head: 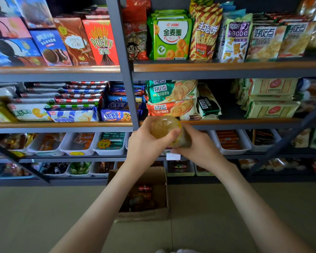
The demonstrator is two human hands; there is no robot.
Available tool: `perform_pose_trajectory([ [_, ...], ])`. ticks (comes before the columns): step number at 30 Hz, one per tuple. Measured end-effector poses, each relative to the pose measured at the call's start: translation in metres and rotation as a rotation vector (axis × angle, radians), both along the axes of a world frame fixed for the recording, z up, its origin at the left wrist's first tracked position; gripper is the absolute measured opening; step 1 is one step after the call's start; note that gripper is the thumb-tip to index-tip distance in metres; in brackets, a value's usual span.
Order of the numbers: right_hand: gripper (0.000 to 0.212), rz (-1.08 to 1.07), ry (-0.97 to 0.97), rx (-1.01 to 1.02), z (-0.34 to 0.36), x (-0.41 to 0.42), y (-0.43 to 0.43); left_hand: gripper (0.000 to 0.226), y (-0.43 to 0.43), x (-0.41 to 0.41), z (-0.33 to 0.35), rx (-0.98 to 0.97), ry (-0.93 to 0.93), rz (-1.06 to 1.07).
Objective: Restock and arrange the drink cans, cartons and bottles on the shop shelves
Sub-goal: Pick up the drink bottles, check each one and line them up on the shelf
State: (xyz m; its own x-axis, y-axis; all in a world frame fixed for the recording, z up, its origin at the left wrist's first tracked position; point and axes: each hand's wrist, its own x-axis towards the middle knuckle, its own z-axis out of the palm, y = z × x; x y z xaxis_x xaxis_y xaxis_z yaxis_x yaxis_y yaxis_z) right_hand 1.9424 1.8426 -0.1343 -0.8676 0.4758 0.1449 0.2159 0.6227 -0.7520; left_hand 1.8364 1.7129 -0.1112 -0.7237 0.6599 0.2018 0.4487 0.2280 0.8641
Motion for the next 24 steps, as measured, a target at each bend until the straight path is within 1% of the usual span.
perform_pose_trajectory([
  [1,0.063,-0.028,0.028,-0.068,-0.002,0.000,0.000,0.057,0.000,-0.003,0.001,0.018,-0.017,-0.055],
  [3,0.051,-0.052,0.128,-0.297,-0.006,0.002,0.000,0.073,-0.002,-0.008,0.001,0.020,0.009,-0.229],
  [6,0.037,-0.067,0.315,-0.620,-0.007,0.002,-0.003,0.103,-0.004,-0.007,-0.011,-0.127,0.131,-0.457],
  [8,0.030,-0.059,0.384,-0.767,-0.005,0.003,-0.004,0.110,-0.005,-0.001,-0.019,-0.197,0.159,-0.522],
  [10,0.035,-0.045,0.407,-0.849,-0.002,0.004,-0.003,0.110,-0.005,0.003,-0.026,-0.205,0.202,-0.522],
  [13,0.042,-0.052,0.395,-0.852,-0.001,0.005,0.001,0.109,-0.003,0.005,-0.032,-0.151,0.251,-0.471],
  [15,0.045,-0.035,0.383,-0.844,0.001,0.006,0.001,0.106,-0.001,0.007,-0.036,-0.096,0.243,-0.451],
  [18,0.048,0.007,0.325,-0.796,0.003,0.006,0.004,0.105,-0.001,0.007,-0.038,-0.047,0.174,-0.416],
  [20,0.057,0.000,0.299,-0.694,0.006,0.004,0.008,0.105,0.001,0.005,-0.035,-0.053,0.120,-0.381],
  [21,0.066,-0.026,0.296,-0.579,0.008,0.004,0.011,0.104,0.001,0.003,-0.031,-0.049,0.070,-0.368],
  [22,0.074,-0.061,0.292,-0.397,0.011,0.004,0.016,0.102,0.002,0.000,-0.027,-0.034,0.004,-0.362],
  [24,0.081,-0.084,0.257,0.098,0.021,0.006,0.024,0.098,0.002,-0.008,-0.016,0.014,-0.115,-0.360],
])
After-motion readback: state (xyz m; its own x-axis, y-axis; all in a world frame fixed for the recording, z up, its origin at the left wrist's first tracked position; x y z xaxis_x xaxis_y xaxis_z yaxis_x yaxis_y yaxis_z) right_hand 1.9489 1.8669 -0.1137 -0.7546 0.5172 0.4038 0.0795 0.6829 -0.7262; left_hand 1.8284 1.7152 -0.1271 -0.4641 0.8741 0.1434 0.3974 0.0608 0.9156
